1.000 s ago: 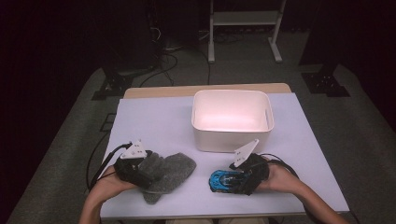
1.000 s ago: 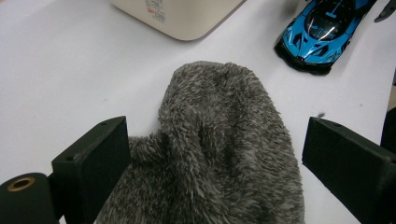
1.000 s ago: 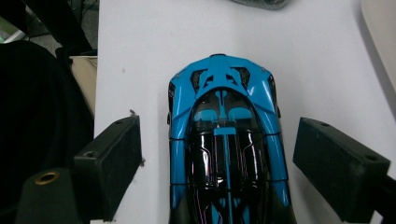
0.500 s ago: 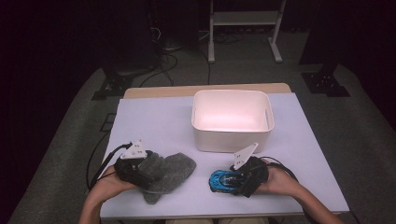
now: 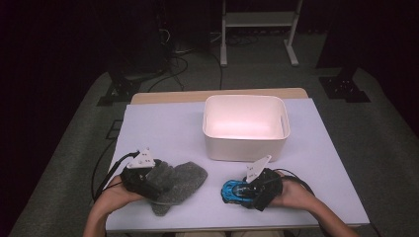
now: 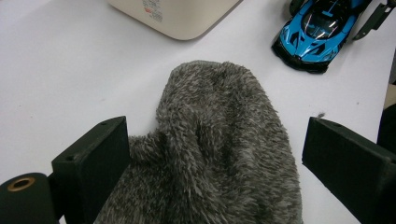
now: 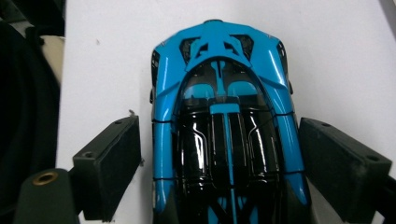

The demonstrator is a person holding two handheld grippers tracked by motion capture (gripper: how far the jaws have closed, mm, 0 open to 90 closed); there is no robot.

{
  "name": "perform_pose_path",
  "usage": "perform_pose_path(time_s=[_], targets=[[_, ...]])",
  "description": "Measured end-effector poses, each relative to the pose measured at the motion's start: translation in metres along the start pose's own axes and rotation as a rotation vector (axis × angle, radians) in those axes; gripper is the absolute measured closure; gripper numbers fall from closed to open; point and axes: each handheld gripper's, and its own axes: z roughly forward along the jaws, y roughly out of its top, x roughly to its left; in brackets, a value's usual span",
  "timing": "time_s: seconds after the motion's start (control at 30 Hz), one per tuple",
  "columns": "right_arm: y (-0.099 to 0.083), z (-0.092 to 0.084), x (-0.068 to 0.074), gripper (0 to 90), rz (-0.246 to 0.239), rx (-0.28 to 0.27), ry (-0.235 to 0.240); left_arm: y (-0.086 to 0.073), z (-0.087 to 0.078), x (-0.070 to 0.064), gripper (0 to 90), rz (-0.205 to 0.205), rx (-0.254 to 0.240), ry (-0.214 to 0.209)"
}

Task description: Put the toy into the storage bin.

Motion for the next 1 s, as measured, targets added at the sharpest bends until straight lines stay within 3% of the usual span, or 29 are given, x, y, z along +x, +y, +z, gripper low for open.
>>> perform_pose_path(time_s=[0.2, 0.33, 0.77, 1.0], targets=[[-0.0020, 0.0037, 0.0014, 13.7, -0.010, -0.008, -0.011, -0.0005, 0.0010, 0.0002, 7.0, -0.002, 0.005, -0.004], [-0.0024, 0.0062, 0.0050, 13.3, -0.038, -0.010, -0.054, -0.0006, 0.0017, -0.0001, 7.0, 0.006, 0.010, -0.009], [-0.0017, 0.0066, 0.0056, 13.6, -0.033, 0.003, -0.059, -0.0011, 0.0018, -0.0001, 7.0, 0.005, 0.010, -0.013], [-0.0020, 0.0040, 0.0059, 22.8, -0.027, 0.002, -0.054, -0.0012, 0.0018, 0.0001, 7.0, 0.006, 0.013, -0.012]])
